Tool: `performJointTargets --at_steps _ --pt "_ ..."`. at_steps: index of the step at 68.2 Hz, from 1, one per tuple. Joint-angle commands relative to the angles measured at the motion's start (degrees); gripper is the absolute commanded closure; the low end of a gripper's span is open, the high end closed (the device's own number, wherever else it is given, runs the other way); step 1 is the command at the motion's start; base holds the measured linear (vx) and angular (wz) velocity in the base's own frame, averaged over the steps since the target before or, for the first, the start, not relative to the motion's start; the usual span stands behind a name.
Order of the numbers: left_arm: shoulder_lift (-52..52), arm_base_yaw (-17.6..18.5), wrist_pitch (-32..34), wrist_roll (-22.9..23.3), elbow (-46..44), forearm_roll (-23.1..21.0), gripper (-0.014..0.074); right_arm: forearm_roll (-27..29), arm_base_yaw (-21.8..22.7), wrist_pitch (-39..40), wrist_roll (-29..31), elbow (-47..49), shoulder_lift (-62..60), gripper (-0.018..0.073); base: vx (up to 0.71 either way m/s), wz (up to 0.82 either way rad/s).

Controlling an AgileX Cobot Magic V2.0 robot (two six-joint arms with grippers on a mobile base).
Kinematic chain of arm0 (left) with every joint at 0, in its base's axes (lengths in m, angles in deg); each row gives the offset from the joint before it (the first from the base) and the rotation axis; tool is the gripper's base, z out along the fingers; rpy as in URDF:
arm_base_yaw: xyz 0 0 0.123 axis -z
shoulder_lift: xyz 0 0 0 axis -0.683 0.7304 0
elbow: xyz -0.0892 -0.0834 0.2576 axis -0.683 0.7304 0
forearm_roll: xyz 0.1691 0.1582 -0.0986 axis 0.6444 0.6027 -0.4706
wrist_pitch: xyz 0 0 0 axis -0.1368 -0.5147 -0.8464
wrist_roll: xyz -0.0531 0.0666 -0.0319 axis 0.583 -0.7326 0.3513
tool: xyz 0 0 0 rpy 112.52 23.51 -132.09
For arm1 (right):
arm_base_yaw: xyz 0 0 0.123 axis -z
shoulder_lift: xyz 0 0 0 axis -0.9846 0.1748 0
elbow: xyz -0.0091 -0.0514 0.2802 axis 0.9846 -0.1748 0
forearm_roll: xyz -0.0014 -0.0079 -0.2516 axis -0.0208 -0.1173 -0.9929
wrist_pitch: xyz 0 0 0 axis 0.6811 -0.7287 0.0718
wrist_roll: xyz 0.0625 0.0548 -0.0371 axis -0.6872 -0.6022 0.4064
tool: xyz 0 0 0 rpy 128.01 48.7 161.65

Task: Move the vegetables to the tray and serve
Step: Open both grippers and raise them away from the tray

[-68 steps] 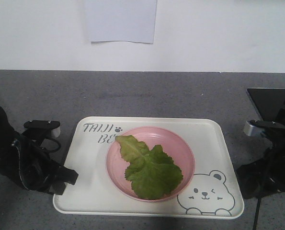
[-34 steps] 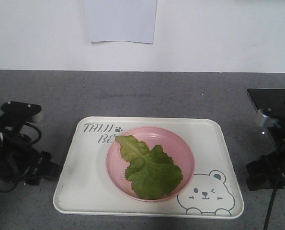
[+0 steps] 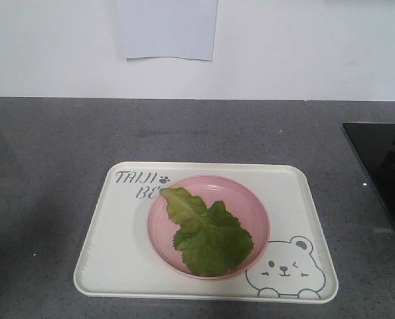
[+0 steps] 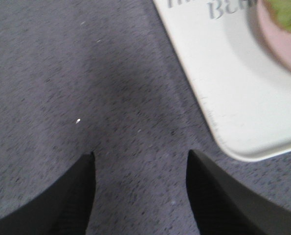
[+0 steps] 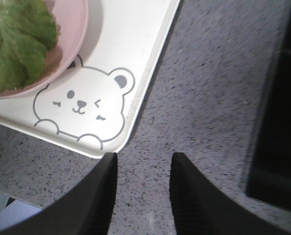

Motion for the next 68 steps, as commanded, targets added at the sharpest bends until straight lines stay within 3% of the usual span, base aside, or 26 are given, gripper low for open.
performJointTargets --at_steps 1,24,45,53,68 --pt "-4.63 0.08 5.23 2.4 1.26 1.63 0.0185 -1.38 0.18 2.07 -0.88 1.35 -5.03 0.0303 0.0 0.0" --pt "-12.38 0.08 14.85 2.34 7.21 1.57 0.0185 -1.21 0.18 7.03 -1.04 -2.14 -14.84 0.0303 0.0 0.0" --pt "-12.2 0.08 14.79 2.34 7.29 1.52 0.0195 3.94 0.18 14.29 -0.99 -13.77 -16.81 0.0303 0.0 0.0" --pt "-12.2 0.08 14.79 2.34 7.29 1.52 0.0272 3.43 0.18 14.46 -0.72 -14.75 -16.81 0.033 0.0 0.0" --pt "-12.2 0.08 14.79 2.34 7.29 1.52 0.049 3.45 0.18 14.59 -0.63 -14.75 -16.81 0.0495 0.0 0.0"
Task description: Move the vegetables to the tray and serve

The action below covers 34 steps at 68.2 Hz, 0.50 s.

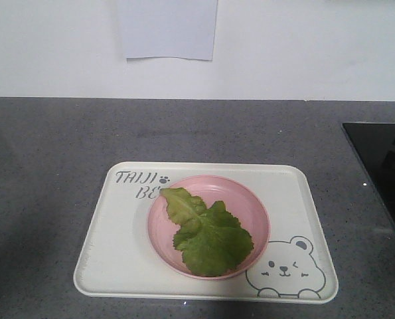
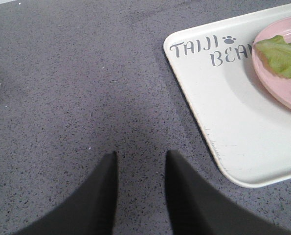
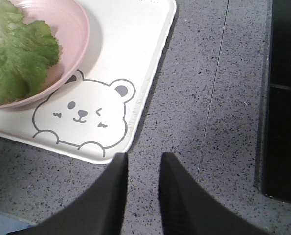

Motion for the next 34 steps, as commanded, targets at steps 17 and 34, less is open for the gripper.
performJointTargets --at_steps 17,34 --pt "0.14 0.08 3.63 0.59 -1.55 0.26 0.0605 0.65 0.18 2.88 0.63 1.46 0.11 0.0568 0.0 0.0" --pt "0.14 0.08 3.63 0.59 -1.55 0.26 0.0604 0.85 0.18 1.26 0.63 1.55 0.11 0.0568 0.0 0.0"
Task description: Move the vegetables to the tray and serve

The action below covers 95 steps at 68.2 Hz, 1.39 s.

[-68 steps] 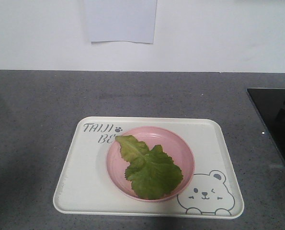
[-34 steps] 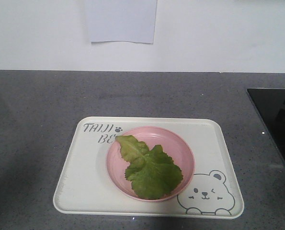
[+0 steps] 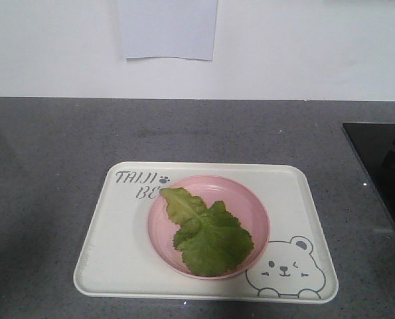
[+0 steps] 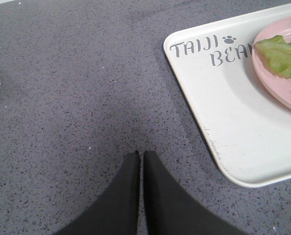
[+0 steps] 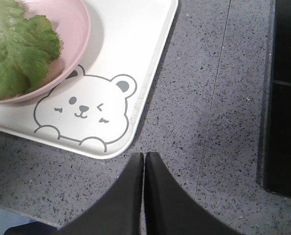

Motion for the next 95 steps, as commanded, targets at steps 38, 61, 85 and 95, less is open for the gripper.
performJointTargets --at_steps 38,61,85,95 --pt "-9.33 -7.01 13.96 -1.44 7.82 -4.08 0.0604 0.88 0.24 2.11 0.63 1.55 0.11 0.0568 0.0 0.0" --pt "-25.45 -15.43 34.98 -1.44 27.34 -7.94 0.0604 0.88 0.24 2.11 0.63 1.55 0.11 0.0568 0.0 0.0" --pt "-35.19 -14.35 44.65 -1.0 38.29 -7.42 0.0604 0.88 0.26 1.86 0.63 1.55 0.06 0.0568 0.0 0.0" --pt "-35.34 -12.73 44.03 -1.05 38.29 -5.07 0.0604 0.88 0.26 1.89 0.63 1.55 0.07 0.0568 0.0 0.0"
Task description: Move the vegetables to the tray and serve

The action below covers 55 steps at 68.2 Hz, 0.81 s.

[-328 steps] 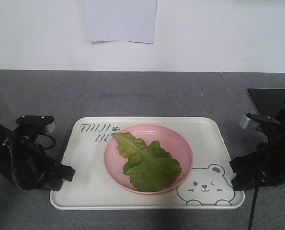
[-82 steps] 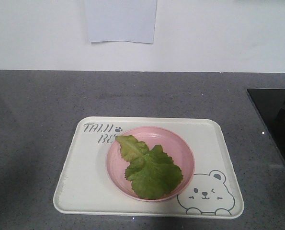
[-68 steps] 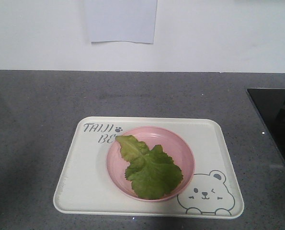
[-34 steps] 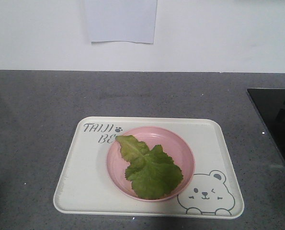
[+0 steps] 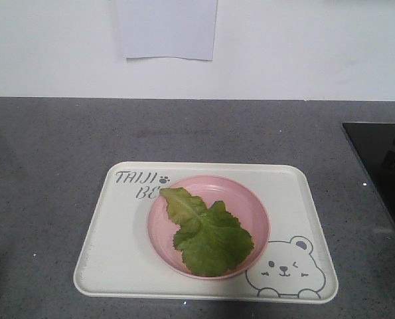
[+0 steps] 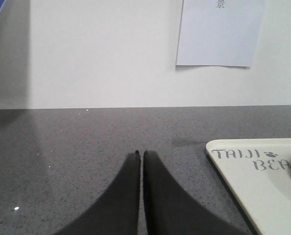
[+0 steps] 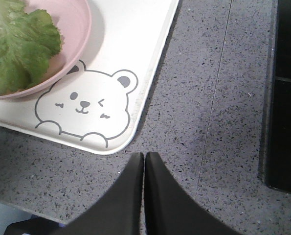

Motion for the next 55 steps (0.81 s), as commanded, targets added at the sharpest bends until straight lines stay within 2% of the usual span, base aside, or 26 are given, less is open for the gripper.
performJointTargets --at_steps 1,6,18,37,55 --pt "-0.95 1.04 4.19 0.3 1.51 0.94 0.0604 0.95 0.26 2.66 0.58 1.55 0.17 0.0568 0.0 0.0" --pt "-0.95 0.6 4.44 0.54 1.51 0.74 0.0604 0.95 0.26 2.66 0.58 1.55 0.17 0.0568 0.0 0.0" --pt "-0.95 -0.12 4.69 4.98 1.51 0.32 0.0604 0.95 0.26 2.66 0.58 1.55 0.17 0.0568 0.0 0.0" --pt "-0.95 -0.12 4.76 4.65 1.51 0.44 0.0604 0.95 0.26 2.66 0.58 1.55 0.17 0.0568 0.0 0.0" --pt "-0.95 -0.12 4.76 1.74 1.51 0.44 0.0604 0.95 0.26 2.71 0.58 1.55 0.17 0.0568 0.0 0.0"
